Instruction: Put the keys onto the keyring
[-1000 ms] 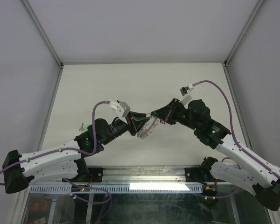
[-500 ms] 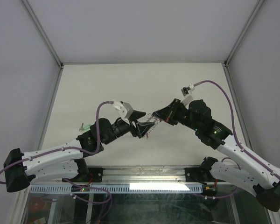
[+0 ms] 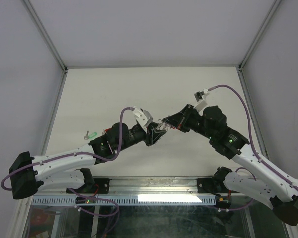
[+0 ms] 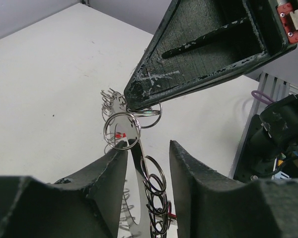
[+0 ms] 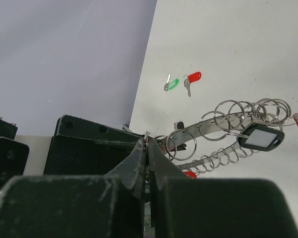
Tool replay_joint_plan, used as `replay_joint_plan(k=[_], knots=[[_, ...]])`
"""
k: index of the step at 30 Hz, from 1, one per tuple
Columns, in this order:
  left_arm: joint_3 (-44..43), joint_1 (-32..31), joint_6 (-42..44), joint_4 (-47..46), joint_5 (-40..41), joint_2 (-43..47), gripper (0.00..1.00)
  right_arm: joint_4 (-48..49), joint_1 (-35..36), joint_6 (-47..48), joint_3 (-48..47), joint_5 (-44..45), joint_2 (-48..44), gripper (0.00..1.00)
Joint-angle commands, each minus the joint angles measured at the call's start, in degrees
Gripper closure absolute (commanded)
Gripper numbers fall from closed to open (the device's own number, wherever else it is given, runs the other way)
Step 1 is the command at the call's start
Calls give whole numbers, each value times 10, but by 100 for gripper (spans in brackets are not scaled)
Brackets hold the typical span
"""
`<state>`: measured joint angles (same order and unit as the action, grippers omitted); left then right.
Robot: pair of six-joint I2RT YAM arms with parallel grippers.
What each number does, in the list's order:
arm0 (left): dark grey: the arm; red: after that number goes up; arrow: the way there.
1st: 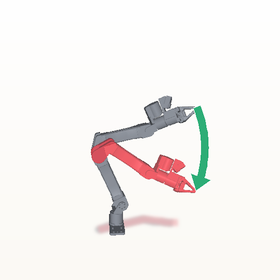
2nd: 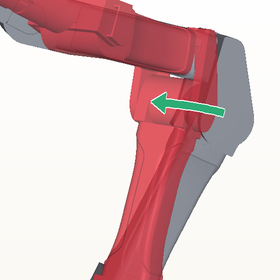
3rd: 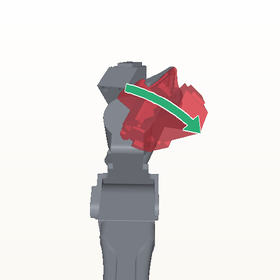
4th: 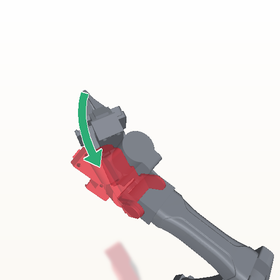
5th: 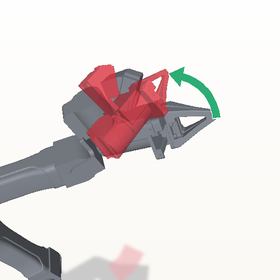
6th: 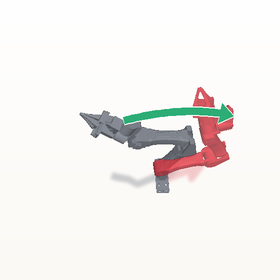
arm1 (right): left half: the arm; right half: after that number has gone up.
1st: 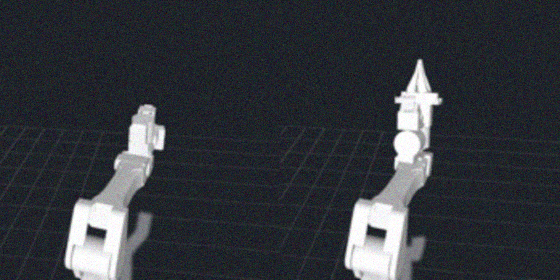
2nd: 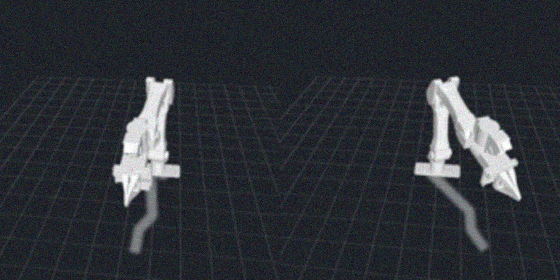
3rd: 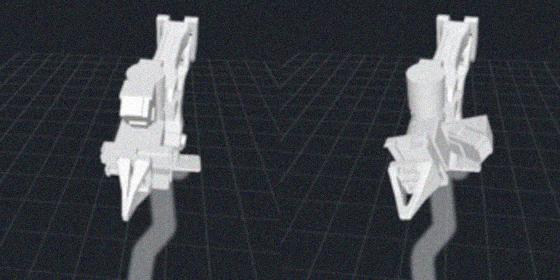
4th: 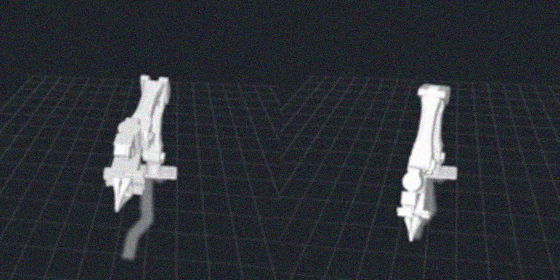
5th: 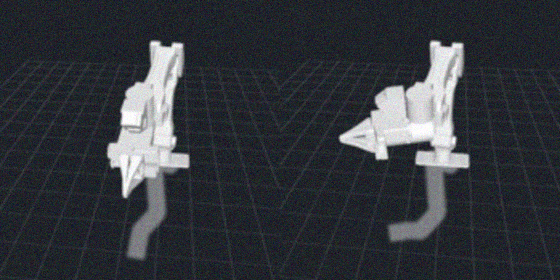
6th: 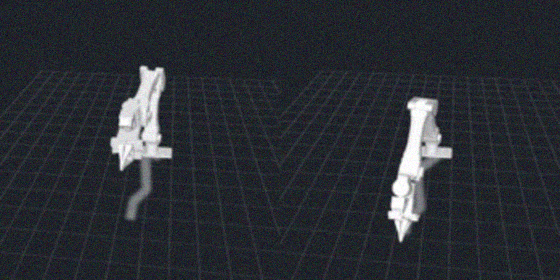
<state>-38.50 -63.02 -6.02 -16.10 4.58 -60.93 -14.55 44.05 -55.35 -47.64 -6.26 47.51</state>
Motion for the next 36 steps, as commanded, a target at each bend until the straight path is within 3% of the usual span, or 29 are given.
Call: replay_joint_plan(k=[1,8,13,16,24,26,30,36], knots=[[-26,-1,13,-26,3,6,64,37,-3,2,-33,3,-13,100],[-22,-1,11,-38,22,7,67,41,-3,0,-31,-5,-10,100],[-19,-1,10,-44,32,10,56,44,-3,-1,-29,-8,-10,100],[-19,0,9,-45,33,11,55,46,-3,-1,-28,-9,-9,100],[-18,-1,8,-53,29,13,71,51,-3,6,-27,-17,-9,100],[-15,0,7,-58,24,15,71,53,-3,16,-28,-18,-10,100],[-5,-1,4,-66,-6,31,49,58,-3,57,-30,-21,-16,100],[6,0,-9,-45,-48,68,35,66,-3,154,-38,-35,-27,100]])
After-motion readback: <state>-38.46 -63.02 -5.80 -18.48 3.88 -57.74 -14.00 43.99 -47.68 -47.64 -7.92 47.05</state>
